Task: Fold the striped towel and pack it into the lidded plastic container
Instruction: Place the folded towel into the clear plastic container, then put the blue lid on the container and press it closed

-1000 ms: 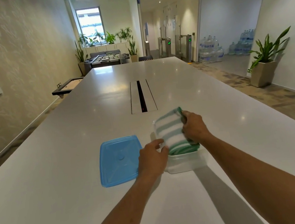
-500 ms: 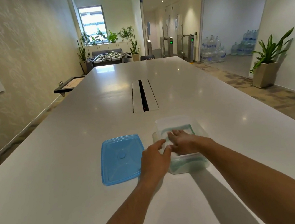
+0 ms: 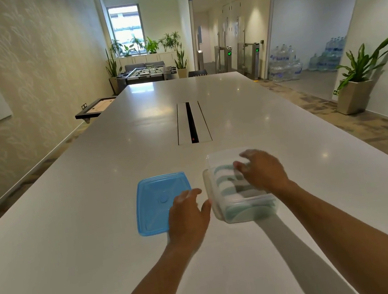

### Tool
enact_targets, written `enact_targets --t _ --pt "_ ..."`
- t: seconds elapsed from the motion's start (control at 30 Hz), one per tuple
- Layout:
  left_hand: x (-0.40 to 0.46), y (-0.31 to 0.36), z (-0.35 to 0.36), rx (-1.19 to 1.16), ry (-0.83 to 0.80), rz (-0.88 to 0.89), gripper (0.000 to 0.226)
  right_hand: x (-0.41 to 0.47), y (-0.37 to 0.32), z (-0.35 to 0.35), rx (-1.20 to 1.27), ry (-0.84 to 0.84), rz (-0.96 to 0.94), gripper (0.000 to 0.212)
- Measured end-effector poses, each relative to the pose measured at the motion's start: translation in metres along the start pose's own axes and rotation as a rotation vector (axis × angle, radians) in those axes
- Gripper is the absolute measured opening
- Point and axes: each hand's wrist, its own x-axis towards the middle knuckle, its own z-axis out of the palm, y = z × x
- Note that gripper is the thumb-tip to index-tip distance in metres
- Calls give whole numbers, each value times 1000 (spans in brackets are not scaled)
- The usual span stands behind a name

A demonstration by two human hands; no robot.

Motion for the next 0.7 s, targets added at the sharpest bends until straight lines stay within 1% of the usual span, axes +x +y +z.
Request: enact_targets --t 0.03,0.07,0.1,0.13,0.2,0.23,0.3,0.4,0.47,0.57,0.63,0.7 --pt "-3 -8 0 77 -33 32 40 -4 7 -3 -52 76 18 55" --pt "-5 -14 0 145 -76 52 41 -7 13 -4 -91 101 43 58" --pt "-8 -19 -1 203 -117 65 39 -11 19 -4 -80 70 79 61" --pt "-11 -22 -1 246 -144 80 35 -15 23 -4 -29 -1 123 63" --pt "-15 -25 -3 264 -140 103 24 -23 27 2 68 -137 167 65" --pt "-16 -25 -5 259 -121 102 18 -26 28 5 83 -162 168 65" --pt "-17 -24 -8 257 -104 91 11 -30 27 7 100 -154 172 63" --pt "-18 -21 -13 261 -98 66 12 -33 25 6 139 -154 168 57" --pt "-14 -15 -19 152 -34 4 11 -35 24 4 170 -154 163 54" --pt "-3 -1 -33 -113 123 -121 14 -41 19 -1 270 -157 171 53" --pt "5 11 -49 -222 229 -123 10 -46 16 -4 237 -113 152 55" --pt "12 25 -67 -335 316 -88 8 -51 10 -9 134 3 124 59"
